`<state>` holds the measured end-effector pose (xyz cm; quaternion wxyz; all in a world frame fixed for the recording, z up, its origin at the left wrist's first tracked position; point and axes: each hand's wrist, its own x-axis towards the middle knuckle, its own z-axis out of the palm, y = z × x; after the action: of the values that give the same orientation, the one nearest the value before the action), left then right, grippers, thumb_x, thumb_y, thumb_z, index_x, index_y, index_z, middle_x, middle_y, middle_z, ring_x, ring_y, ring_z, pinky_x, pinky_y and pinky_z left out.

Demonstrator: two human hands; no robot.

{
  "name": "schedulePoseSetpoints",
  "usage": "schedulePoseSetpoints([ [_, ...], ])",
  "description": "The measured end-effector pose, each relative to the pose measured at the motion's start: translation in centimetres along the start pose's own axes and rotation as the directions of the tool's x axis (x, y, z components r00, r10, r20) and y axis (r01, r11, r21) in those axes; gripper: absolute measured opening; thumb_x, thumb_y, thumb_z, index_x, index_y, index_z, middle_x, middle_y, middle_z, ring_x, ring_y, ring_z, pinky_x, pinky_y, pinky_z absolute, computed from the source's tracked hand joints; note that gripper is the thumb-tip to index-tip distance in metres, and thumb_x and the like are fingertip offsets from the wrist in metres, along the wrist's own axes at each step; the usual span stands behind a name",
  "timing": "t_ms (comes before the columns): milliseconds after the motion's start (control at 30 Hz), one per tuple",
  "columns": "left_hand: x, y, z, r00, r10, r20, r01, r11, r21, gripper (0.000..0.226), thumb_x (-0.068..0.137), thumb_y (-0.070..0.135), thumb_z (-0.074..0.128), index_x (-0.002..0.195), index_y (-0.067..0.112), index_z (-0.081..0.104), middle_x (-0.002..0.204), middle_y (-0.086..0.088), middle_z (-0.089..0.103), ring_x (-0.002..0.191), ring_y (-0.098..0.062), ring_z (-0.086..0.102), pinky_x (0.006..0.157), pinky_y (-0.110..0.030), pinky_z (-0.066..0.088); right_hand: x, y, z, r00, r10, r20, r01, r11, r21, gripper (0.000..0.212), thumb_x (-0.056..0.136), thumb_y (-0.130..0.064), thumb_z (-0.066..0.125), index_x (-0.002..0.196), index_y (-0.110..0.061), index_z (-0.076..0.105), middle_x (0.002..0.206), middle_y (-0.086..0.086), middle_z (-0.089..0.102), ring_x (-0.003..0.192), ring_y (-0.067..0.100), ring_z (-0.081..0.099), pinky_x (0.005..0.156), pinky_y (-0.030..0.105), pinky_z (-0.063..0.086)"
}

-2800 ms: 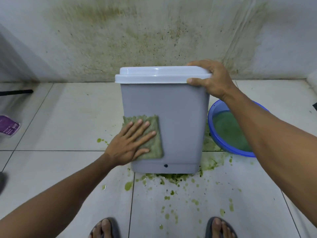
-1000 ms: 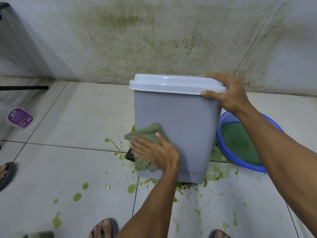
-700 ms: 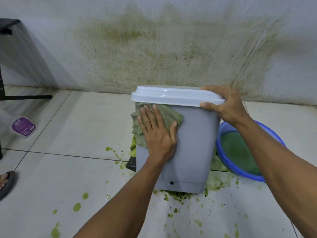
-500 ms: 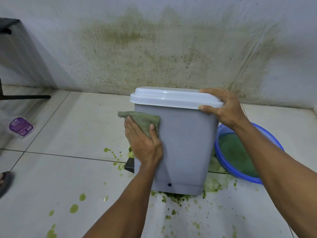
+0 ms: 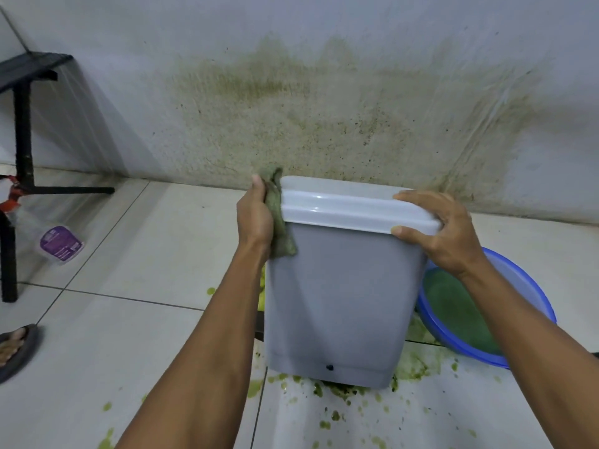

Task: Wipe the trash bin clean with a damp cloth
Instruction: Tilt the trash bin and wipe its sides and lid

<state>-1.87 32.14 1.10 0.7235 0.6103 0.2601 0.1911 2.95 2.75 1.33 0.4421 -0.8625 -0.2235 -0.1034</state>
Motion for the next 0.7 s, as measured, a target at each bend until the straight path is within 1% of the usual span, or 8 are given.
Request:
schedulePoseSetpoints([
  [67, 0.2, 0.2, -0.8, 0.977, 0.181, 0.111, -0.208, 0.923, 0.323, 0.045, 0.105, 0.052, 0.038, 0.120, 0.025, 0.071, 0.125, 0.004, 0.069, 0.119, -0.015, 0.061, 0.110, -0.044, 0.045, -0.3, -0.2, 0.0, 1.000, -0.010, -0.006, 0.010, 1.000, 0.015, 0.047, 0.066, -0.060, 0.074, 0.112, -0.054, 0.067, 0.129, -0.022, 0.063, 0.127, 0.012, 0.049, 0.111, 0.058, 0.032],
  [133, -0.2, 1.2, -1.2, 0.910, 0.285, 0.302, -0.414, 0.695, 0.589, 0.048, 0.104, 0.050, 0.035, 0.134, 0.026, 0.064, 0.140, 0.003, 0.062, 0.131, -0.020, 0.052, 0.115, -0.042, 0.036, -0.6, -0.5, 0.0, 1.000, -0.013, -0.012, 0.013, 0.999, 0.030, 0.047, 0.065, -0.060, 0.075, 0.111, -0.060, 0.064, 0.128, -0.023, 0.063, 0.128, 0.013, 0.048, 0.111, 0.060, 0.032],
  [200, -1.2, 3.0, 0.6, 0.759, 0.291, 0.582, -0.651, 0.340, 0.679, 0.050, 0.104, 0.047, 0.033, 0.136, 0.024, 0.063, 0.145, 0.003, 0.059, 0.136, -0.022, 0.048, 0.117, -0.041, 0.028, -0.9, -0.8, 0.0, 1.000, -0.016, -0.016, 0.017, 0.999, 0.040, 0.048, 0.065, -0.061, 0.075, 0.111, -0.063, 0.062, 0.128, -0.024, 0.063, 0.129, 0.013, 0.048, 0.110, 0.060, 0.031],
  [267, -2.4, 4.5, 3.8, 0.646, 0.155, 0.748, -0.764, 0.118, 0.635, 0.052, 0.106, 0.050, 0.030, 0.139, 0.024, 0.060, 0.147, 0.003, 0.058, 0.135, -0.024, 0.050, 0.114, -0.039, 0.032, -1.3, -1.1, -0.1, 1.000, -0.020, -0.014, 0.021, 0.999, 0.046, 0.049, 0.065, -0.060, 0.075, 0.112, -0.064, 0.062, 0.128, -0.024, 0.064, 0.130, 0.013, 0.049, 0.110, 0.061, 0.031],
  [367, -3.3, 5.0, 6.3, 0.568, 0.018, 0.823, -0.822, 0.072, 0.565, 0.061, 0.102, 0.063, 0.026, 0.147, 0.030, 0.051, 0.154, 0.004, 0.050, 0.140, -0.023, 0.047, 0.112, -0.043, 0.039, -2.3, -1.4, -0.6, 0.999, -0.048, -0.012, 0.048, 0.998, 0.031, 0.052, 0.066, -0.061, 0.077, 0.116, -0.062, 0.061, 0.129, -0.021, 0.064, 0.132, 0.014, 0.050, 0.110, 0.062, 0.032],
  [500, -3.4, 4.8, 2.6, 0.467, 0.018, 0.884, -0.884, 0.033, 0.466, 0.066, 0.100, 0.068, 0.032, 0.157, 0.034, 0.036, 0.164, 0.011, 0.034, 0.150, -0.013, 0.032, 0.120, -0.037, 0.029, -3.7, -1.6, -1.1, 0.996, -0.094, 0.001, 0.094, 0.995, 0.020, 0.054, 0.068, -0.062, 0.079, 0.120, -0.056, 0.063, 0.132, -0.020, 0.063, 0.134, 0.014, 0.050, 0.111, 0.062, 0.030],
  [567, -2.7, 5.2, -0.4, 0.506, 0.045, 0.861, -0.862, 0.045, 0.504, 0.067, 0.096, 0.070, 0.031, 0.156, 0.039, 0.035, 0.163, 0.016, 0.033, 0.150, -0.011, 0.031, 0.120, -0.036, 0.031, -4.0, -1.8, -1.2, 0.996, -0.095, 0.002, 0.094, 0.995, 0.027, 0.055, 0.068, -0.063, 0.078, 0.120, -0.056, 0.063, 0.132, -0.021, 0.063, 0.134, 0.013, 0.050, 0.112, 0.063, 0.029],
  [700, -1.3, 6.2, -5.7, 0.652, 0.018, 0.758, -0.742, 0.221, 0.633, 0.080, 0.084, 0.078, 0.033, 0.154, 0.039, 0.039, 0.163, 0.016, 0.032, 0.153, -0.007, 0.024, 0.125, -0.038, 0.024, -4.2, -2.3, -1.2, 0.997, -0.073, -0.006, 0.073, 0.997, 0.035, 0.054, 0.066, -0.063, 0.078, 0.117, -0.061, 0.062, 0.130, -0.023, 0.064, 0.135, 0.011, 0.049, 0.113, 0.062, 0.028],
])
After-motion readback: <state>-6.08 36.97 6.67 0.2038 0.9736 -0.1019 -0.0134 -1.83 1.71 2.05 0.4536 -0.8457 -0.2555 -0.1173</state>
